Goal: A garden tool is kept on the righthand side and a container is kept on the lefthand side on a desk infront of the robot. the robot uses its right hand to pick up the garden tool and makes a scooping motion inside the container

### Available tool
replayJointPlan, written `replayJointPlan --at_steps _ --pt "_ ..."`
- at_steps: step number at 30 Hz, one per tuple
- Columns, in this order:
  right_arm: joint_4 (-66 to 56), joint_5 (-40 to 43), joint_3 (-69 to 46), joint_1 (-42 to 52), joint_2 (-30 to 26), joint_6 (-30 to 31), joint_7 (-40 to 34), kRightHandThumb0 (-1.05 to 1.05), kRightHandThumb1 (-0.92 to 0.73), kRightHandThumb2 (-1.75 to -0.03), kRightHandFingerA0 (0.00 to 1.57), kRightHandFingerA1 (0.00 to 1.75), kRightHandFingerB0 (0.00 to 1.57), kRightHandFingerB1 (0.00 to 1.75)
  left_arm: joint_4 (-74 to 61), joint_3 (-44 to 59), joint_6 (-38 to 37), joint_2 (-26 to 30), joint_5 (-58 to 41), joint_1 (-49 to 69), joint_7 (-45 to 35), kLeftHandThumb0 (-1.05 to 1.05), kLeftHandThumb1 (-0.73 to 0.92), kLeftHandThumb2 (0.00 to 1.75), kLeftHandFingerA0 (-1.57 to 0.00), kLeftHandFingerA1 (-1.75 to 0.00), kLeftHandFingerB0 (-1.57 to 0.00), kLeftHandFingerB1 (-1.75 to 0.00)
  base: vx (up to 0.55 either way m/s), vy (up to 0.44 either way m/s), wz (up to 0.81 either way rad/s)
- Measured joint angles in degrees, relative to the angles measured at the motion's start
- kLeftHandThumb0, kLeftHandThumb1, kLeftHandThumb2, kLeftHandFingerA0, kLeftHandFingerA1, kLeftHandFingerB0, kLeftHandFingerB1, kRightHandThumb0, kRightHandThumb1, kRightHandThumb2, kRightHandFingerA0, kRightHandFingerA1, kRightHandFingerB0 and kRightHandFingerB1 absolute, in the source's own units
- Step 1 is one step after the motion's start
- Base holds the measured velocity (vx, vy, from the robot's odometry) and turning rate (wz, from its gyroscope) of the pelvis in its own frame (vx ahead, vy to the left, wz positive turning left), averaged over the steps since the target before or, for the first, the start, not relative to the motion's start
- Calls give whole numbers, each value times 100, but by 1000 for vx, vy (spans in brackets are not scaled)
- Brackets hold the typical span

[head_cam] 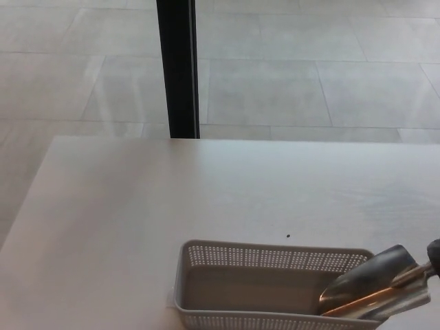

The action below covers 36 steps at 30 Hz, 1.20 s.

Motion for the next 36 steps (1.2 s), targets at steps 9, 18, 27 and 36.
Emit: replayJointPlan --at_steps 9,18,27,36 --pt "-420 -357 212 164 -11 507 327 -32 -80 -69 84 175 68 137 7 32 0 0 -10 -23 -30 -54 64 59 -51 -59 -50 -46 0 0 0" --pt "-1040 -535 429 93 127 1155 923 -37 -73 -73 88 175 76 112 4 35 -1 -4 -9 -3 -51 -55 65 60 -48 -53 -48 -44 0 0 0" --pt "-1717 -839 947 -494 752 1572 1602 -36 -68 -90 91 175 75 131 2 62 -1 -5 -44 -32 -115 -55 64 59 -53 -57 -51 -44 0 0 0" --pt "-2214 -1070 1296 -1299 1406 1780 2287 -40 -50 -101 119 160 88 113 -15 51 0 -3 -92 -45 -192 -55 66 60 -52 -58 -50 -45 0 0 0"
